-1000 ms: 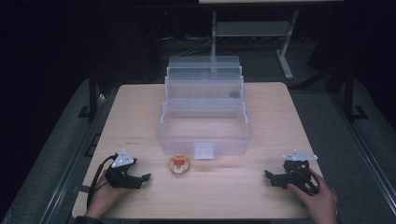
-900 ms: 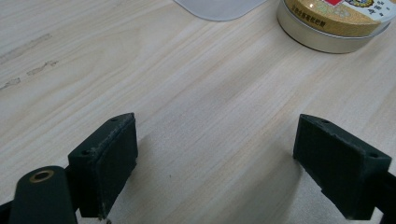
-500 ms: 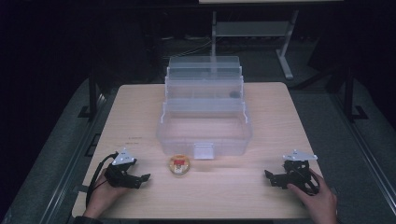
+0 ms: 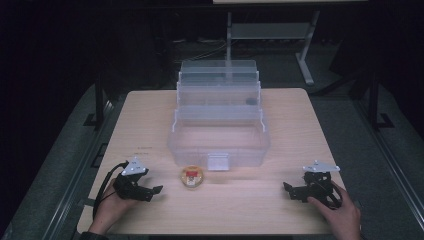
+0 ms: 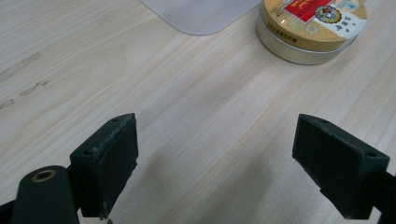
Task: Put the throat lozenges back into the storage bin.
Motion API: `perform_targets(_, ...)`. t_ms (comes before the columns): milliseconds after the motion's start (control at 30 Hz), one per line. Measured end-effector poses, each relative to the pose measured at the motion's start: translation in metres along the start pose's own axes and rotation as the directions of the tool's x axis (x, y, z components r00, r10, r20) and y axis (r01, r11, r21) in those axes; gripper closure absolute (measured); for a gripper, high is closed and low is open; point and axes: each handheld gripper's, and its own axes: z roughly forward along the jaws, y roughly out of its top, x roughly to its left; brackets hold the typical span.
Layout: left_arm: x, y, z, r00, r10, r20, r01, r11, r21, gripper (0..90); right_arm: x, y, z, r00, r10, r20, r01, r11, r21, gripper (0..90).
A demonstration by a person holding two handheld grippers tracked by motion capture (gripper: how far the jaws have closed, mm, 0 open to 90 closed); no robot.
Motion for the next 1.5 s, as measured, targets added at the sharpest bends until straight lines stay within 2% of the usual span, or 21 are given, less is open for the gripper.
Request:
perform_targets(733, -0.008, 0.018, 0.0, 0.9987, 0.035, 0.036, -0.035, 0.9994, -0.004, 13.7, 0.0, 0.0, 0.0, 1.0, 0.0, 0.0, 0.0, 1.0, 0.0, 0.0)
perform_targets(1233, -0.019, 0.037, 0.005, 0.9953, 0.067, 0.07, -0.065, 0.9976, -0.026, 13.7, 0.0, 0.0, 0.0, 1.0, 0.0, 0.0, 0.0, 1.0, 0.0, 0.0)
perform_targets(1500, -0.027, 0.046, 0.013, 0.9916, 0.094, 0.088, -0.093, 0.9955, -0.017, 13.7, 0.0, 0.0, 0.0, 1.0, 0.0, 0.0, 0.0, 1.0, 0.0, 0.0)
